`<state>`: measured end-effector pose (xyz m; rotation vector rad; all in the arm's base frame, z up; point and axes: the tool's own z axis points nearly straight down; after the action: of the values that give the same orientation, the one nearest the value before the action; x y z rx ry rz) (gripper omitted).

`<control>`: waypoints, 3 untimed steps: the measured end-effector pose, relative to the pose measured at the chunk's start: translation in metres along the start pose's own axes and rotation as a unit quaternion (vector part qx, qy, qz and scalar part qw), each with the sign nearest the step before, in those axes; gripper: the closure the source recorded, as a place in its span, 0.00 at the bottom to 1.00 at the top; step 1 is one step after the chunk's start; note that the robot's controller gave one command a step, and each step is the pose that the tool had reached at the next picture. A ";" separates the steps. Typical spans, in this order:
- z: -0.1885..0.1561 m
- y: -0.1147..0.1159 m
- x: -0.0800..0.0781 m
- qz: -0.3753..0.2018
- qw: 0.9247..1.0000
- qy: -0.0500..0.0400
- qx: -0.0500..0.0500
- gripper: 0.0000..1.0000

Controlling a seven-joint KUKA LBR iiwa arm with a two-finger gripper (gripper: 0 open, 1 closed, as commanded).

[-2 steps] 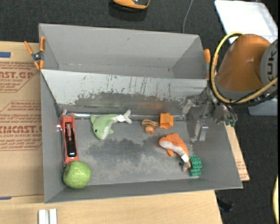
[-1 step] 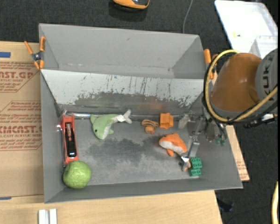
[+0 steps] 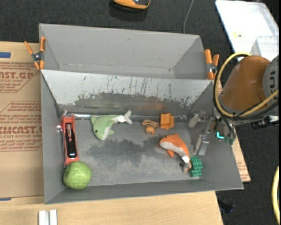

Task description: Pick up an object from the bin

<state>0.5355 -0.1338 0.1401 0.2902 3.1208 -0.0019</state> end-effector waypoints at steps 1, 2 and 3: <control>0.009 -0.013 -0.013 0.002 1.000 0.000 0.000 0.00; 0.046 0.011 -0.019 0.045 0.999 -0.003 0.000 0.00; 0.041 0.075 -0.009 0.013 1.000 -0.002 0.001 0.00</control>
Offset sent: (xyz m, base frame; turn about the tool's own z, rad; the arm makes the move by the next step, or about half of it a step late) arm 0.0249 0.0157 -0.0619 0.1256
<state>0.5582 -0.0621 0.0990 0.3320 3.1138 -0.0069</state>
